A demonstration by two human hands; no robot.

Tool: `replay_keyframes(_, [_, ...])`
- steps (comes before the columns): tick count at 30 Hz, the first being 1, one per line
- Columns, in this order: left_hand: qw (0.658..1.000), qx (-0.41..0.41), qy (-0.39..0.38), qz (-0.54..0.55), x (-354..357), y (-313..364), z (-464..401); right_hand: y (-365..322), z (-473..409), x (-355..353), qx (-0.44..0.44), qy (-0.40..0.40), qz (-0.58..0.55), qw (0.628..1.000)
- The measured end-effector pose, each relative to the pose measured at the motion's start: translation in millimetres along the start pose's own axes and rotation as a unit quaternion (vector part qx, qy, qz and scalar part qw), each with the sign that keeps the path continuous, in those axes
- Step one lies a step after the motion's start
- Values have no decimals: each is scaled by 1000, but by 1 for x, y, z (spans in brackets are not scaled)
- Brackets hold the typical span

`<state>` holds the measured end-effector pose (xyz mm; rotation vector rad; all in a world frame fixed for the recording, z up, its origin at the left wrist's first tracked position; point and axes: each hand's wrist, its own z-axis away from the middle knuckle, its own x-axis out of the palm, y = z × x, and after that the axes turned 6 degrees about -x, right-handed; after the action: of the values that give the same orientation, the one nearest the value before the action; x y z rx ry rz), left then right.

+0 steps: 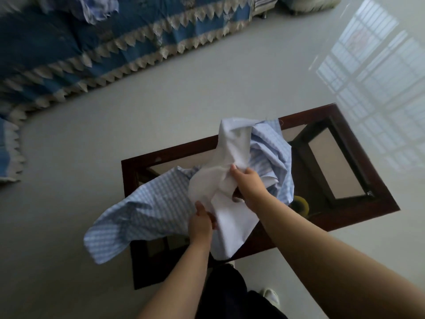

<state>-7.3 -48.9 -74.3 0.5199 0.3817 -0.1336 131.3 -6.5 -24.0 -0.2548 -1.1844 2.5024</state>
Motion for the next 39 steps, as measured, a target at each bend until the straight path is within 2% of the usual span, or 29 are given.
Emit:
replay_keyframes(2, [982,-139,-127,33,4,-26,25,-17,20,-9,-10,-6,-74,997])
replay_keyframes(4, [942,-225,-243,47,7,-54,45,-32,43,-21,-27,-8,-121,992])
replay_keyframes(7, [901,-293,-299,111,12,-91,80,-46,84,-46,-62,31,-179,981])
replay_keyframes(9, [866,-274,-329,257,20,-106,106,-53,112,-66,-74,52,-244,965])
replay_keyframes(11, [824,-203,-340,405,27,-114,128,-58,133,-90,-81,65,-300,948])
replay_keyframes(13, [805,-117,-319,486,26,-112,144,-60,154,-120,-82,74,-331,937])
replay_keyframes(15, [792,-48,-296,532,21,-105,156,-60,173,-156,-95,109,-284,948])
replay_keyframes(17, [796,-14,-281,535,13,-95,171,-57,194,-196,-122,118,-248,954])
replay_keyframes(19, [815,-7,-296,498,7,-91,187,-49,211,-235,-170,72,-242,952])
replay_keyframes(21, [835,-6,-320,449,8,-91,207,-28,223,-269,-164,30,-147,975])
replay_keyframes(23, [840,16,-354,411,14,-92,227,3,235,-290,-100,8,-55,993])
replay_keyframes(25, [836,23,-380,396,26,-96,247,43,241,-300,12,12,-96,995])
replay_keyframes(27, [834,10,-395,387,41,-101,266,80,249,-301,126,3,-165,978])
replay_keyframes(30, [834,-15,-427,351,67,-110,290,128,264,-290,260,-138,-178,939])
replay_keyframes(32, [838,-25,-438,324,83,-113,301,143,275,-275,276,-218,-240,905])
replay_keyframes(33, [845,-29,-436,310,90,-114,305,144,278,-268,264,-226,-287,893])
replay_keyframes(35, [867,-37,-409,281,101,-119,307,141,280,-259,238,-182,-379,875])
replay_keyframes(39, [885,-37,-378,268,111,-128,305,116,278,-255,184,56,-518,834])
